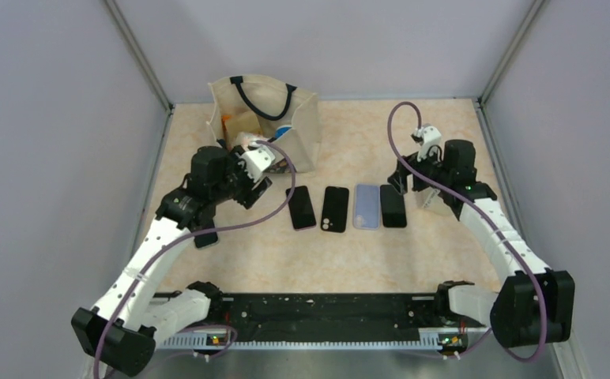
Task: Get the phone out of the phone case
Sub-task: Place the phone at the center of the board, then pick up the phone at the center of the board, then adjust the phone.
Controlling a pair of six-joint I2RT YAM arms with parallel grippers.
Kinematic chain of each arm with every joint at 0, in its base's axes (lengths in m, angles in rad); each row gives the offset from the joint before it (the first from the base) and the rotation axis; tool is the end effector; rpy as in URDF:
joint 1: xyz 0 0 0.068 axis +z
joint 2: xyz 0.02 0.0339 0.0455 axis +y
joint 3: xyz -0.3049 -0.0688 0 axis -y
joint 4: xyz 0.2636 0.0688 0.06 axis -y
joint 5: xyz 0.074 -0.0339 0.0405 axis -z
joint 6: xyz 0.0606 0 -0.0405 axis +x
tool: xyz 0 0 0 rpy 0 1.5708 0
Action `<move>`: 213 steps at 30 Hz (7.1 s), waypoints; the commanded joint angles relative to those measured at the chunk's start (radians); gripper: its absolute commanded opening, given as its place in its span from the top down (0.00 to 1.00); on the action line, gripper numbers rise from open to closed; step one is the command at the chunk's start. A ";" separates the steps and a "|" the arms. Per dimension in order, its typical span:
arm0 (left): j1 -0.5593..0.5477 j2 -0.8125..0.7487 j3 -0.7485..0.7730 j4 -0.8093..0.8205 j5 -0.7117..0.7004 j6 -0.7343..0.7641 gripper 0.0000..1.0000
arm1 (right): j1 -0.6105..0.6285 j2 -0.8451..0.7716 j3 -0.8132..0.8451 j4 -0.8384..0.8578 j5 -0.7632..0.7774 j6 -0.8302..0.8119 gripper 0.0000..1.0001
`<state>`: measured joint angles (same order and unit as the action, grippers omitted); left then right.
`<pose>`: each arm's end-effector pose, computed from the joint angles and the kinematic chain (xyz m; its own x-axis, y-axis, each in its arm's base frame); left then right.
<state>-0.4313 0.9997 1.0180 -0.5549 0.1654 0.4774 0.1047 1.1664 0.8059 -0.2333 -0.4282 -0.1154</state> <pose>0.2071 -0.1063 0.3664 -0.1640 0.5743 -0.8020 0.6938 0.6451 0.3201 0.2707 0.0538 0.2847 -0.5024 -0.1581 -0.8501 -0.4985 0.8563 0.1354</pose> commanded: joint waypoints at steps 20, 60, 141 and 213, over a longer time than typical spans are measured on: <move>0.603 0.404 0.004 -0.182 -0.112 -0.161 0.08 | 0.013 -0.180 -0.002 0.071 -0.094 -0.072 0.03; 0.685 0.800 0.018 -0.102 -0.226 -0.462 0.23 | 0.013 -0.148 -0.019 0.081 -0.143 -0.048 0.03; -0.253 0.362 -0.125 0.201 0.015 -0.176 1.00 | 0.450 0.704 0.239 0.562 -0.560 0.486 0.21; 0.048 0.186 0.129 -0.118 0.846 -0.027 0.24 | 0.450 0.036 0.349 -0.139 -0.536 -0.289 1.00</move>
<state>-0.3813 1.1725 1.1015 -0.6655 0.8074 0.4557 0.5495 1.2491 1.0832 -0.3794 -0.9073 -0.3492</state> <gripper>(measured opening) 0.754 0.096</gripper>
